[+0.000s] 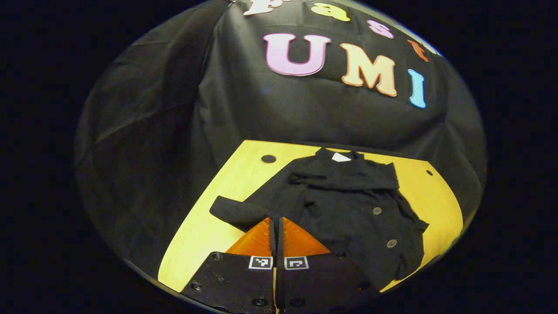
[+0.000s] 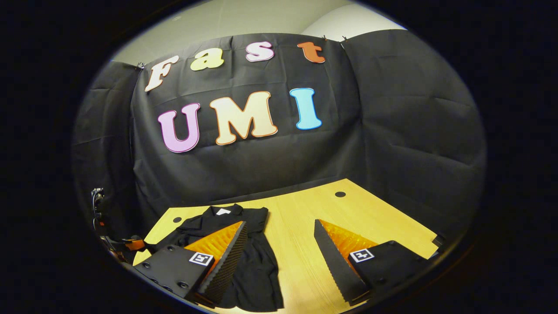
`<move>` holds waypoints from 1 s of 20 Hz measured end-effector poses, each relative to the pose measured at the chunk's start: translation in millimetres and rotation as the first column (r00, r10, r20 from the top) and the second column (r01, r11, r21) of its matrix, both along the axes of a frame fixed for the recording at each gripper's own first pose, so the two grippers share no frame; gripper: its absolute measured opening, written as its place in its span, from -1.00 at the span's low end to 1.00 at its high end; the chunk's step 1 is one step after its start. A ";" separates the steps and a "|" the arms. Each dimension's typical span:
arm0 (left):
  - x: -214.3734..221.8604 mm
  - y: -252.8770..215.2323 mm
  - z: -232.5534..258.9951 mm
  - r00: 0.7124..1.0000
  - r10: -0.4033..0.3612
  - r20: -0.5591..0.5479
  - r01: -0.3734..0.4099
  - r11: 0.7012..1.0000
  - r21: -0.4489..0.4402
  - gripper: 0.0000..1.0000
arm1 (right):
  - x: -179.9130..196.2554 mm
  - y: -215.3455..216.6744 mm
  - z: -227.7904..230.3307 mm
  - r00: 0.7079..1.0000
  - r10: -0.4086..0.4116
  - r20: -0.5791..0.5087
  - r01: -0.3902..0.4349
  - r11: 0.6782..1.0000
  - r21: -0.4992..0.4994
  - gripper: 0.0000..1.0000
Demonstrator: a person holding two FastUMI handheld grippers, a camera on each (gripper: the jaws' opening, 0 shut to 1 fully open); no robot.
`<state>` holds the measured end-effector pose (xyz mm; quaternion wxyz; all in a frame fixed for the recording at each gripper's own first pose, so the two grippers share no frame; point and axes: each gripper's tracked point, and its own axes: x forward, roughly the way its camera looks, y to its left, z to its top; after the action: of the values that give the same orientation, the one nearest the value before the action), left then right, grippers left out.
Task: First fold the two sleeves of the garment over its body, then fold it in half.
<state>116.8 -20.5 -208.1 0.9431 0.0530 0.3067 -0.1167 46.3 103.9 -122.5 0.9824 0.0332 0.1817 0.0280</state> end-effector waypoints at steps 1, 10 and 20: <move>8.4 -18.5 5.8 1.000 -0.027 0.012 0.027 1.000 -0.014 -1.00 | -2.0 -4.1 -0.9 1.000 -0.009 -0.003 0.009 1.000 0.005 0.94; 43.8 -176.6 28.4 0.963 -0.251 0.098 0.262 0.958 -0.120 -1.00 | -23.2 -43.3 -21.6 0.994 -0.094 -0.051 0.095 0.995 0.016 0.94; 50.9 -288.8 21.3 0.903 -0.410 0.130 0.425 0.898 -0.116 -1.00 | -47.0 -71.2 -33.9 0.983 -0.160 -0.088 0.162 0.987 0.016 0.94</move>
<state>167.7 -309.3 -186.9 0.9119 0.0563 0.2304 -0.3350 -0.7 32.7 -156.5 0.9722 0.0602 0.2203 -0.0508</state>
